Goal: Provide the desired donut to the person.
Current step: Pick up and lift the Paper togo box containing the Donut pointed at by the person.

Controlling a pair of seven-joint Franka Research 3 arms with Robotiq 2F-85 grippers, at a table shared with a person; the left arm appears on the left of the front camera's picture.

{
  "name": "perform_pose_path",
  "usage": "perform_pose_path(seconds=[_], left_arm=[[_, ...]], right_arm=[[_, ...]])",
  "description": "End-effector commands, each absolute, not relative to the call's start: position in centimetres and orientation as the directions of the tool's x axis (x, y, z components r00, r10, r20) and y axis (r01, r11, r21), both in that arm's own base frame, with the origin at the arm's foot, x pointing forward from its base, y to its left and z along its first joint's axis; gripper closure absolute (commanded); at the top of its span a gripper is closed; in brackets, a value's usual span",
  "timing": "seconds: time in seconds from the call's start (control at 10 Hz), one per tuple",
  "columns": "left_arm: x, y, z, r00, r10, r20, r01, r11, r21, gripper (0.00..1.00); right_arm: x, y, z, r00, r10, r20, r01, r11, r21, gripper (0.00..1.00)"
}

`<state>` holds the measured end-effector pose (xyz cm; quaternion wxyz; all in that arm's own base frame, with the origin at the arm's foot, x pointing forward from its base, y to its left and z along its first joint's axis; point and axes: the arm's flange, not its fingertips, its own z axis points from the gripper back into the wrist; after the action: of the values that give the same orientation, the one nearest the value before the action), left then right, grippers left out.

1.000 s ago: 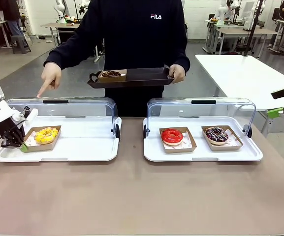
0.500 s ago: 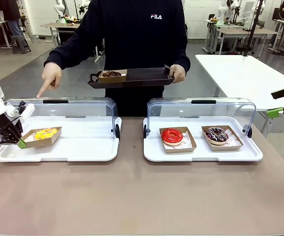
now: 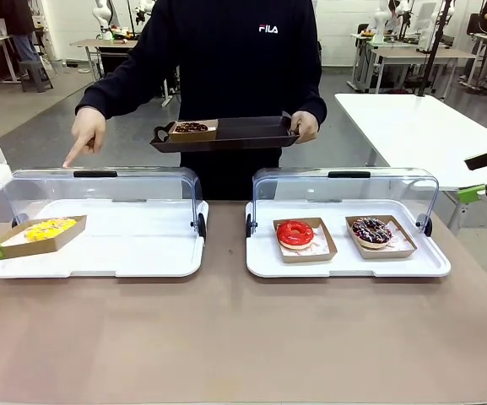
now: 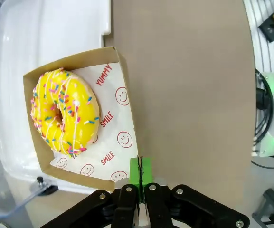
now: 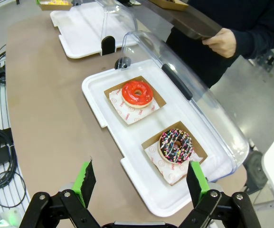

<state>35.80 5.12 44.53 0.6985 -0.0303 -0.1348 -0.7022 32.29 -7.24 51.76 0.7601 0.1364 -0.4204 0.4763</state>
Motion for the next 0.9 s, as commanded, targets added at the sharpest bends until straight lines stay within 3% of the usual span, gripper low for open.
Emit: perform_pose_path(seconds=[0.0,0.4,0.5,0.7,0.8], left_arm=[[29.9,4.0,45.4,0.003,-0.977,0.212,0.966,0.058,0.253,1.00],[25.3,1.1,51.4,-0.043,-0.984,0.172,0.918,0.028,0.395,1.00],[25.5,0.8,52.7,-0.040,-0.987,0.156,0.906,0.030,0.421,1.00],[27.9,2.4,53.0,0.006,-0.978,0.209,0.948,0.072,0.310,1.00],[27.8,1.6,57.0,-0.058,-0.981,0.186,0.911,0.024,0.412,1.00]], right_arm=[[32.5,-7.3,51.6,0.181,0.595,0.783,-0.842,0.505,-0.189,0.00],[32.5,-7.3,51.6,0.181,0.595,0.783,-0.842,0.505,-0.189,0.00],[32.5,-7.3,51.6,0.181,0.595,0.783,-0.842,0.505,-0.189,0.00],[32.5,-7.3,51.6,0.181,0.595,0.783,-0.842,0.505,-0.189,0.00],[32.5,-7.3,51.6,0.181,0.595,0.783,-0.842,0.505,-0.189,0.00]])
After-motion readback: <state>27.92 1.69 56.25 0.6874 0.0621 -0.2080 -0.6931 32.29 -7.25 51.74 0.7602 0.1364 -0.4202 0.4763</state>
